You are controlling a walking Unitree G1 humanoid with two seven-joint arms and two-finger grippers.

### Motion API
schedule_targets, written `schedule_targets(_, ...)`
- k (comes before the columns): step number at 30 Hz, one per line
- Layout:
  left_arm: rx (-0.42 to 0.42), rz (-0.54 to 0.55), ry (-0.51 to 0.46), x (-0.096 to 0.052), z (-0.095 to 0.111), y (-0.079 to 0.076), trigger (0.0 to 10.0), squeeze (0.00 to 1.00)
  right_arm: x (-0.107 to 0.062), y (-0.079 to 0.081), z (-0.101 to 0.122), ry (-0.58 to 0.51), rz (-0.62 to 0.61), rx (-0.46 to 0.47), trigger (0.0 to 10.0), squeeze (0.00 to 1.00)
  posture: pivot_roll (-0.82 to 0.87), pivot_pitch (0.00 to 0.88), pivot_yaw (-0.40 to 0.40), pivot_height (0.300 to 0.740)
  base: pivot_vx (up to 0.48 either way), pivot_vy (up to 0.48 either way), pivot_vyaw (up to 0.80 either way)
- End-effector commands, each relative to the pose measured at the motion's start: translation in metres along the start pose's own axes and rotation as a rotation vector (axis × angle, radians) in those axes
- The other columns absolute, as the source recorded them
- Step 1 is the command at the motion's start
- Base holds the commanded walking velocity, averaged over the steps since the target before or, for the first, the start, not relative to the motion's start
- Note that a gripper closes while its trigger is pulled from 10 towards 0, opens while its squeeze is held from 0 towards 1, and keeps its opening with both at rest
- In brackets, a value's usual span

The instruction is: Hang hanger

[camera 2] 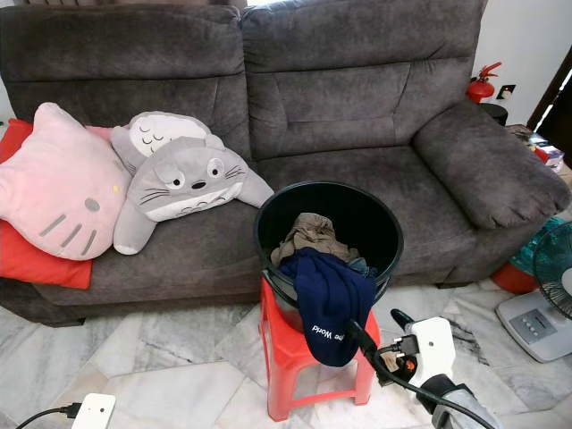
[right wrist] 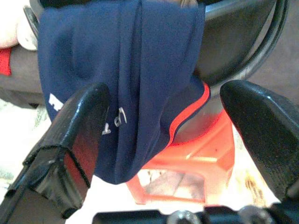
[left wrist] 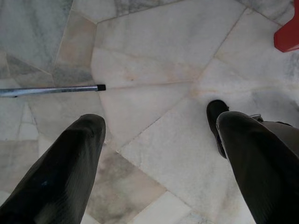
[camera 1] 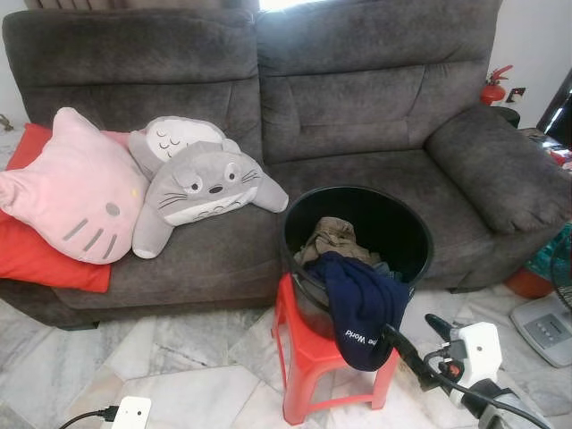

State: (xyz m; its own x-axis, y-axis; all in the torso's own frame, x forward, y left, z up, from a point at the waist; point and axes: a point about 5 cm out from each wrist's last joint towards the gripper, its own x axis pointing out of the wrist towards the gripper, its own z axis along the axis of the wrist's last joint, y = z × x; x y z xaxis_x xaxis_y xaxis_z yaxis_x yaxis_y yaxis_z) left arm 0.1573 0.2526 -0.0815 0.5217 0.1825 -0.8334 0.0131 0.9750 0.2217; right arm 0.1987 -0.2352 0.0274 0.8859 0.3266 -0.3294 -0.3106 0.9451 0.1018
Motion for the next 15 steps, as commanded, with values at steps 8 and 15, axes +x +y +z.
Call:
schedule_targets(8,0.009,0.011,0.016,-0.001,-0.004,0.003,10.0,0.00,0.007,-0.012,0.004,0.002,0.005,0.007,10.0,0.00,-0.22,0.008,0.028,0.740,0.000,0.000,0.00)
schedule_targets(15,0.008,0.012,0.016,-0.001,-0.004,0.003,10.0,0.00,0.016,-0.013,0.011,-0.012,0.039,0.007,10.0,0.00,-0.22,0.007,0.029,0.740,0.000,0.000,0.00)
